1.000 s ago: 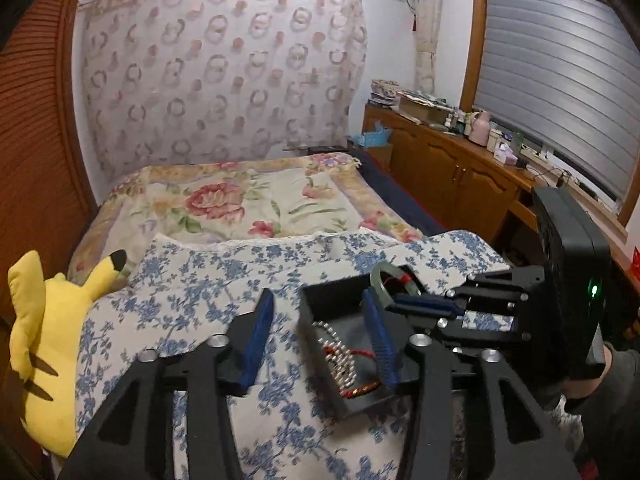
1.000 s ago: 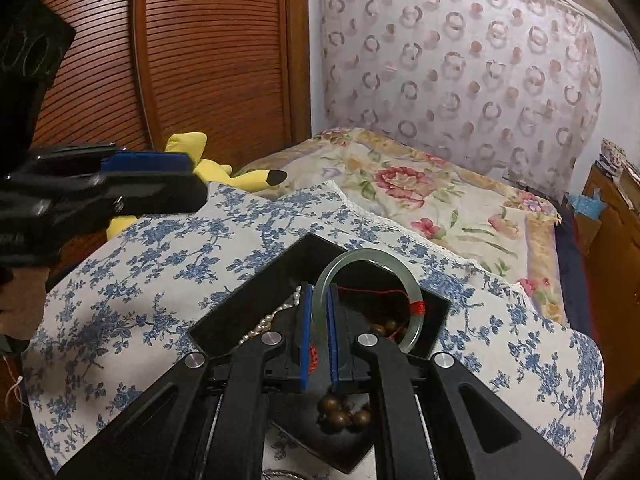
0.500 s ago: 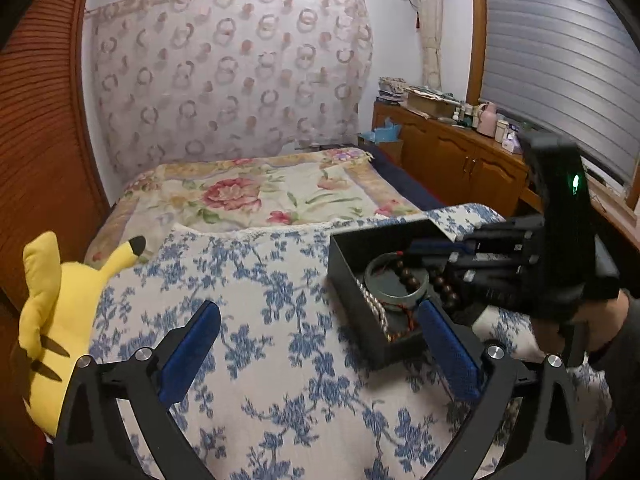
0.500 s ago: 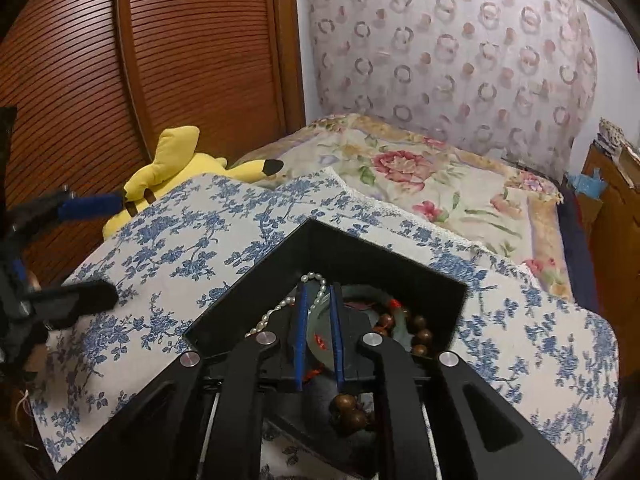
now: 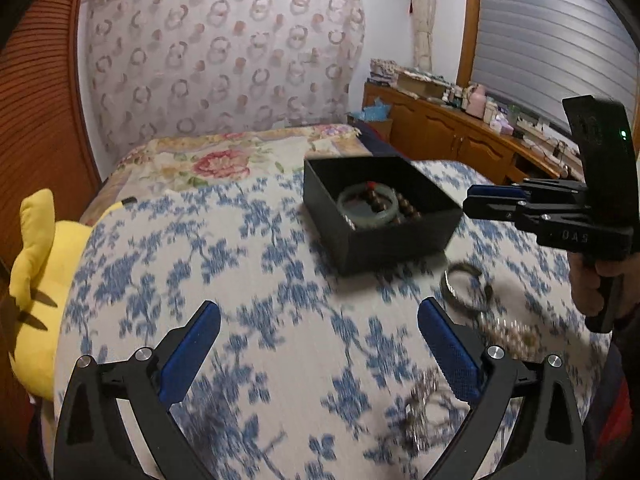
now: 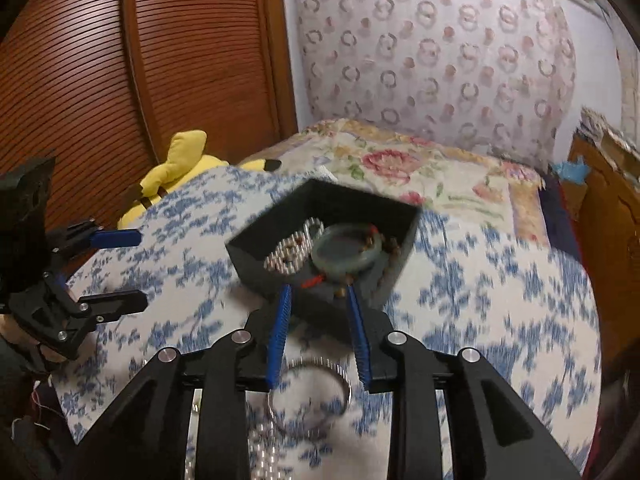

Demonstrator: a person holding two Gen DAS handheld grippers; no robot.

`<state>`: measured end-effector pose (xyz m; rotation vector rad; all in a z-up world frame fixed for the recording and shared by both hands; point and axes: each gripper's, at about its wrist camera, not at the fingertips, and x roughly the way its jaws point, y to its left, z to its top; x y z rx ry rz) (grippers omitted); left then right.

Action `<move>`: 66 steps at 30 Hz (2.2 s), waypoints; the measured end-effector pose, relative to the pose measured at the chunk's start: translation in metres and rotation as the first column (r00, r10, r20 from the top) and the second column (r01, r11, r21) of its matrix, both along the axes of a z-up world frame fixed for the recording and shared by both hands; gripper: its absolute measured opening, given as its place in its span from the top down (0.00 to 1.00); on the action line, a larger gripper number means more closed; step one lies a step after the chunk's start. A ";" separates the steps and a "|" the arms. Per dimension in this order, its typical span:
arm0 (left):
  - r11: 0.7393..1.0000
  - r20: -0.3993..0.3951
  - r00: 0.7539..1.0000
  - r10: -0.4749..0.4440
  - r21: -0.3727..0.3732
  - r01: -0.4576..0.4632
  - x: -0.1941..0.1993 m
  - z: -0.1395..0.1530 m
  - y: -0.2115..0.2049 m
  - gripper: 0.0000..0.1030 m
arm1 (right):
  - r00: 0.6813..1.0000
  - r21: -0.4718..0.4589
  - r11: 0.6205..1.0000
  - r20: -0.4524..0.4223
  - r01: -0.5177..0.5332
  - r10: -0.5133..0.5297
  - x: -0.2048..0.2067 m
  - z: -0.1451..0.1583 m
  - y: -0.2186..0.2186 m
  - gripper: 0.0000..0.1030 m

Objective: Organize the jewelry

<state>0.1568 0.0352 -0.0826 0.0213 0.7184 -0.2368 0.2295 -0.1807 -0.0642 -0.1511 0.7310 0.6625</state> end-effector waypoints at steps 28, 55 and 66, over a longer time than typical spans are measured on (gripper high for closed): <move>0.989 -0.177 0.974 -0.144 -0.068 0.134 -0.030 -0.038 -0.044 0.78 | 0.995 -0.009 0.998 -0.075 0.069 -0.070 -0.060 -0.036 -0.038 0.69; 0.992 -0.037 0.998 -0.052 -0.115 0.047 -0.049 -0.004 -0.017 0.91 | 0.993 -0.132 0.989 -0.095 0.060 -0.073 -0.003 -0.056 -0.006 0.75; 0.993 0.002 0.999 -0.032 -0.110 0.032 -0.048 0.008 -0.015 0.93 | 0.997 -0.158 0.987 -0.076 0.015 -0.027 -0.004 -0.056 0.000 0.94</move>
